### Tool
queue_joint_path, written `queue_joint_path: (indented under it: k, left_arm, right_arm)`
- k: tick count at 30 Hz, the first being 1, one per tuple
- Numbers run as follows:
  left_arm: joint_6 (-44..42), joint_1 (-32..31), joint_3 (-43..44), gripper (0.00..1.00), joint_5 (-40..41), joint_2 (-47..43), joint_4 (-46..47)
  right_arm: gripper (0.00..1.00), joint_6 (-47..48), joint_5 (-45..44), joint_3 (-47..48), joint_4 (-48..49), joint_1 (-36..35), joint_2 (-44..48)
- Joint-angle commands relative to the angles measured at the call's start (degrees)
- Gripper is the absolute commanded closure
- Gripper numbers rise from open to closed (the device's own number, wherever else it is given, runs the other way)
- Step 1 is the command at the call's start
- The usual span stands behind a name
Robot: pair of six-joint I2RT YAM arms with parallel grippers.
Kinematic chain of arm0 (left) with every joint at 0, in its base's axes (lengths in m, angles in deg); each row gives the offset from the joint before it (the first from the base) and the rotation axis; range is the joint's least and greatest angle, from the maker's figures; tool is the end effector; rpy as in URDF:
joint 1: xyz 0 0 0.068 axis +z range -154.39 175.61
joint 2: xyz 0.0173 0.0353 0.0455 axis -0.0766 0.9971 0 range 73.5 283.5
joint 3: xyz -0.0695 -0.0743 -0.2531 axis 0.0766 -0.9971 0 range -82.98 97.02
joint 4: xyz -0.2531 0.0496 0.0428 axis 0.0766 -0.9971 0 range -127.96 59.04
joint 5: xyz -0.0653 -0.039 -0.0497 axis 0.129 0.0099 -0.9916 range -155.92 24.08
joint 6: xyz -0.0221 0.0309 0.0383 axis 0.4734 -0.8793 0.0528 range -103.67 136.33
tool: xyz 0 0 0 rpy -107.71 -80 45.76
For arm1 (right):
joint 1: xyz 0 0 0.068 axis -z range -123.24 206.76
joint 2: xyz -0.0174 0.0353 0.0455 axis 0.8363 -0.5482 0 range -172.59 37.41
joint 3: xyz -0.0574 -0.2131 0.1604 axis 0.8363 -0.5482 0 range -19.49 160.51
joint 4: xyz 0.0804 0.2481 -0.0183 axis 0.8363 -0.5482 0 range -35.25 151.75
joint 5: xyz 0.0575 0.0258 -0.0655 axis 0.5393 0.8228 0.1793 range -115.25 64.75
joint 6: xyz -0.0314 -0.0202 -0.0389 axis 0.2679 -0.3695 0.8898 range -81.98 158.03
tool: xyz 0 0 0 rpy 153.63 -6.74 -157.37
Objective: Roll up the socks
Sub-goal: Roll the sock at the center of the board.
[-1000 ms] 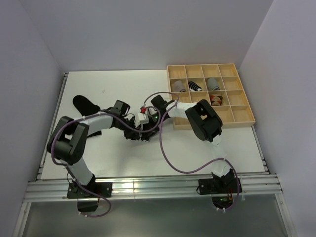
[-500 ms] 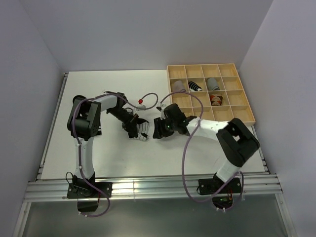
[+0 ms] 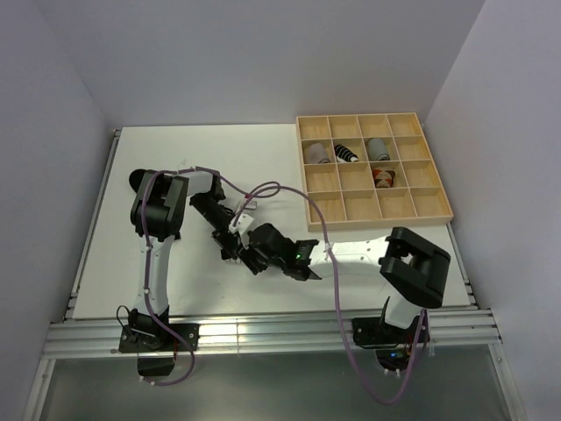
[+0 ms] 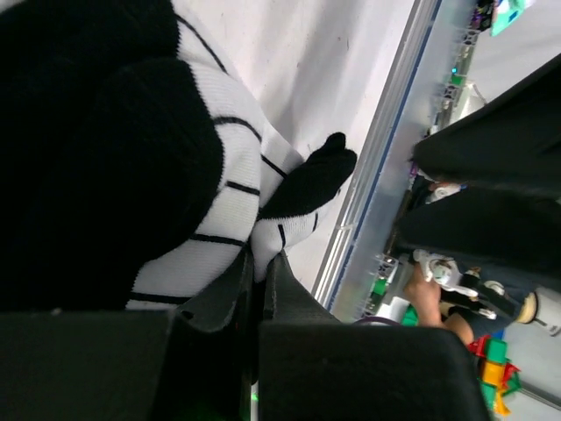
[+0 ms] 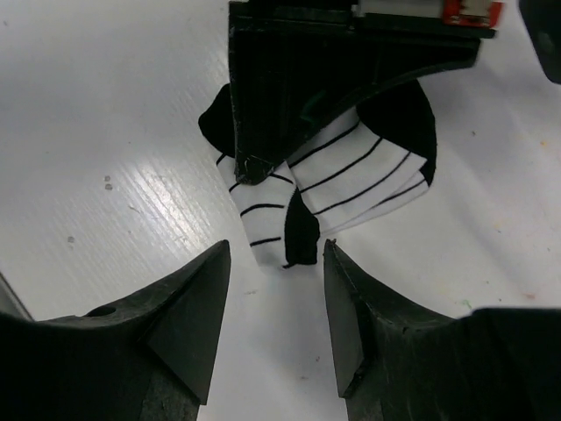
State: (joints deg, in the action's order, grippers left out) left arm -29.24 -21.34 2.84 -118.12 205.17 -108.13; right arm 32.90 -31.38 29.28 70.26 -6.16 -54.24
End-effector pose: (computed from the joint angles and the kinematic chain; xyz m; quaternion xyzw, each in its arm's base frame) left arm 0.3332 -0.1309 0.0964 -0.3398 -0.8009 0.4719 0.1431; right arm 0.1574 0.2993 0.1929 -0.4049 0.7853 0.2215 0.4126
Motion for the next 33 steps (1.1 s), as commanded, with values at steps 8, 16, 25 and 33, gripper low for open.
queue_joint_path:
  k: [8,16,25,33]
  left_arm:
    - [-1.4,0.2,0.8,1.0,3.9,1.6,-1.2]
    - [-1.4,0.2,1.0,1.0,3.8,1.8,-1.3]
    - [-1.8,0.2,1.3,0.85,2.6,0.8,-1.2]
    - [13.5,3.5,-4.2,0.72,-1.1,-16.0,22.3]
  right_arm:
    - [0.44,10.8,-10.1,7.7,-0.3,-6.2,-9.6]
    - [0.48,13.2,-15.0,10.6,-1.5,-7.7,-15.7]
    - [0.81,12.4,-13.5,11.5,-2.8,-7.0,-18.5]
    - [0.89,6.5,5.1,11.8,-8.2,-0.4,-15.5]
